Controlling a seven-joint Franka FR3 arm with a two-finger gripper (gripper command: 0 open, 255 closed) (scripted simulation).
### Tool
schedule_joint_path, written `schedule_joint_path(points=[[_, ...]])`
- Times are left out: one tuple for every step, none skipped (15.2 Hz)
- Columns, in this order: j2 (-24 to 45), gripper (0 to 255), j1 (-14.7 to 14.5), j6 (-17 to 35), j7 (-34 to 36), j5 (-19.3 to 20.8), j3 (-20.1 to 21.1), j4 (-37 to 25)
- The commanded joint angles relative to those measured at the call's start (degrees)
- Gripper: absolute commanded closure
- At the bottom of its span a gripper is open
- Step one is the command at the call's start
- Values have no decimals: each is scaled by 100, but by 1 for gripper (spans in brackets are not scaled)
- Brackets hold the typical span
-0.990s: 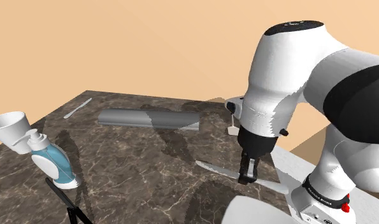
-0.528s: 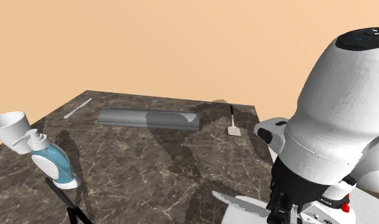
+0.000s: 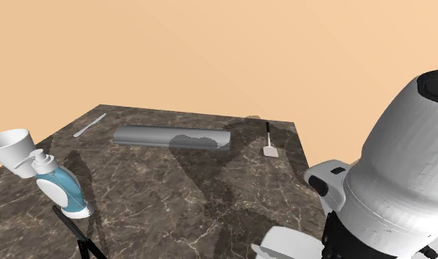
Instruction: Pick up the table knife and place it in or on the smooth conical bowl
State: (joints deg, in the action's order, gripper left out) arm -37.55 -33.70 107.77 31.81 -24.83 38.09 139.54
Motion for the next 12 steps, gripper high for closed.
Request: schedule_joint_path(points=[[25,255,-7,168,-21,-39,53,142],[44,255,-9,249,-26,-59,84,202],[65,255,-10,330,-30,-78,116,262],[88,255,-11,412,-35,-97,149,321],[112,255,-12,495,-39,-116,182,379],[139,255,-12,579,-42,-134,216,435],[167,255,-10,664,-46,-153,251,491],[198,255,-9,750,-49,-171,287,545],[241,255,-6,865,-53,-195,335,616],[241,255,-6,865,-53,-195,335,616],[241,255,-6,865,-53,-195,335,616],[241,255,-6,865,-53,-195,335,616]])
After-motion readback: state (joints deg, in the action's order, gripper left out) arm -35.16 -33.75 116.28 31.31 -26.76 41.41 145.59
